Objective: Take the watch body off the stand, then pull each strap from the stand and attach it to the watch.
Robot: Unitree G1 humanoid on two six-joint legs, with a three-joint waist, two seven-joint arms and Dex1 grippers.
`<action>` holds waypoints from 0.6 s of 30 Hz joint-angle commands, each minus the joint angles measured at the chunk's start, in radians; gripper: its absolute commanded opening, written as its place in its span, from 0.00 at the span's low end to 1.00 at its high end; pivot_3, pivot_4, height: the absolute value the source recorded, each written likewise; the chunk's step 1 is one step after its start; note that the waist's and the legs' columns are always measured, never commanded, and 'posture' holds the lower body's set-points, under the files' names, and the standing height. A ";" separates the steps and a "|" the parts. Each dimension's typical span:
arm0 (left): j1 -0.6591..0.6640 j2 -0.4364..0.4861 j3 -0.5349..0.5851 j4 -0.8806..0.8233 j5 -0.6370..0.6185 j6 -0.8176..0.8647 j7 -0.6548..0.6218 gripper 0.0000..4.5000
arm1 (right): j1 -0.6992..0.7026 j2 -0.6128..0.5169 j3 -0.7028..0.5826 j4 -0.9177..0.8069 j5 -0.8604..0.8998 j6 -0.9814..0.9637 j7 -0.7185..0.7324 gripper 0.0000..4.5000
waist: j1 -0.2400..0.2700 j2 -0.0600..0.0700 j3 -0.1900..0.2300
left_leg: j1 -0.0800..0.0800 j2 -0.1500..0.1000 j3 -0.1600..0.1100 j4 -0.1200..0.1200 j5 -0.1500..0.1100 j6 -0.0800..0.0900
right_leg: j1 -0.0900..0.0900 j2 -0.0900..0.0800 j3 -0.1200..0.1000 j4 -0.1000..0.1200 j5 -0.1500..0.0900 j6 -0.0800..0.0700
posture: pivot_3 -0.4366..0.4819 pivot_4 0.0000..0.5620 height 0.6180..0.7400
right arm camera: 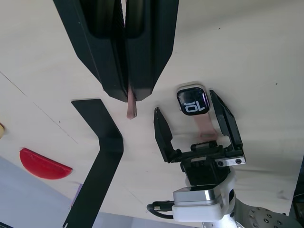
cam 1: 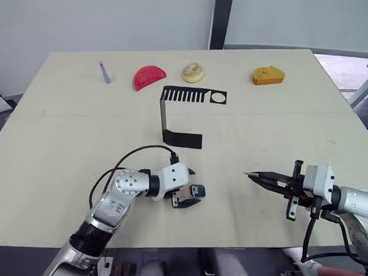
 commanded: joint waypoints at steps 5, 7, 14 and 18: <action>0.040 0.008 -0.028 0.000 0.026 0.010 0.003 0.99 | -0.009 0.000 -0.004 -0.038 0.004 0.003 -0.021 0.00 | 0.000 0.000 0.000 | 0.000 0.000 0.000 0.000 0.000 0.000 | 0.000 0.000 0.000 0.000 0.000 0.000 | 0.48 0.27 1.00; 0.043 0.009 -0.029 0.003 0.023 0.011 -0.002 0.99 | -0.011 0.002 -0.002 -0.037 0.003 0.004 -0.023 0.00 | 0.000 0.000 0.000 | 0.000 0.000 0.000 0.000 0.000 0.000 | 0.000 0.000 0.000 0.000 0.000 0.000 | 0.48 0.27 1.00; 0.053 0.009 -0.031 0.009 0.001 0.057 -0.022 0.99 | -0.014 0.009 0.005 -0.035 0.000 0.004 -0.030 0.00 | -0.001 0.000 -0.001 | 0.001 0.000 0.000 0.000 0.000 0.000 | 0.000 0.000 0.000 0.001 0.000 0.000 | 0.48 0.27 1.00; 0.060 0.014 -0.034 0.012 0.003 0.072 -0.021 0.99 | -0.011 0.012 0.007 -0.035 -0.001 0.002 -0.033 0.00 | -0.001 0.000 -0.002 | 0.001 0.000 0.000 0.000 0.000 0.000 | 0.000 0.000 0.000 0.001 0.000 0.000 | 0.48 0.27 1.00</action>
